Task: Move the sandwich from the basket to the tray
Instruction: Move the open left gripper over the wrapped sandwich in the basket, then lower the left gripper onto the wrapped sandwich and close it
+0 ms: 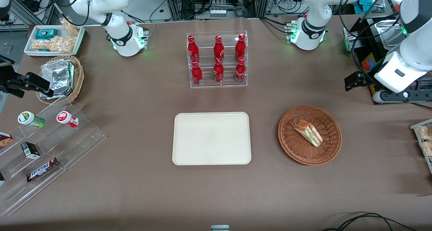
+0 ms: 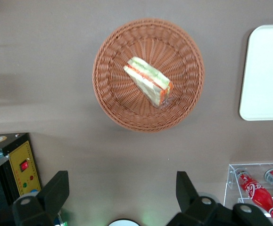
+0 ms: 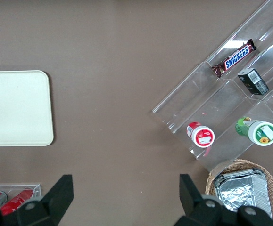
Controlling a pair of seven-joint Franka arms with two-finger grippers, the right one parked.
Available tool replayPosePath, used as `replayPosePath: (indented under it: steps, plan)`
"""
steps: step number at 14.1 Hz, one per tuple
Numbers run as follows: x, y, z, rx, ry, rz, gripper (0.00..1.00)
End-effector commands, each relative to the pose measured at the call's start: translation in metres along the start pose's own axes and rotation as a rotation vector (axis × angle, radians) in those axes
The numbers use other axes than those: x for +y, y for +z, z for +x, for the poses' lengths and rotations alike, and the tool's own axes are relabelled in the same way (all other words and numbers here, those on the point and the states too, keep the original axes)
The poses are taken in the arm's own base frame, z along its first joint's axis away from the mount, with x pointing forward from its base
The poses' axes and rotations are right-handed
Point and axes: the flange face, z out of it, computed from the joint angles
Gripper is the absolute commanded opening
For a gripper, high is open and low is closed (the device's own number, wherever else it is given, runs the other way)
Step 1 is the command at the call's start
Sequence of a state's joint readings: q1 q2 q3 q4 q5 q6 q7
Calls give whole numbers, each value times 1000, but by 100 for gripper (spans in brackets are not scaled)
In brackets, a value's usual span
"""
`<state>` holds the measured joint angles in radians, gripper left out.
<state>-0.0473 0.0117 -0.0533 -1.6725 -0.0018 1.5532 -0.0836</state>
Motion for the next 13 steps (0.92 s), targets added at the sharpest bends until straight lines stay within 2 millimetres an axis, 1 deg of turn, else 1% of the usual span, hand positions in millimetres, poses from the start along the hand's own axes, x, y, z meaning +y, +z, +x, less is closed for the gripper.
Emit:
replayPosePath:
  steps: [1, 2, 3, 4, 6, 7, 8, 9, 10, 11, 12, 13]
  plan:
    - [16, 36, 8, -6, -39, 1, 100]
    - [18, 58, 14, 2, -77, 3, 100]
    - [33, 81, 19, 14, -99, 9, 100]
    - [43, 106, 23, 29, -142, 17, 100]
    - [44, 152, 27, 67, -218, 33, 100]
    - [49, 171, 29, 86, -248, 27, 100]
    - [62, 192, 31, 106, -324, 16, 100]
    - [66, 202, 35, 120, -420, 5, 100]
    - [68, 211, 37, 112, -533, 1, 100]
    - [68, 214, 38, 111, -639, -4, 100]
    - [68, 225, 42, 103, -767, -8, 100]
    - [68, 228, 46, 118, -879, -27, 100]
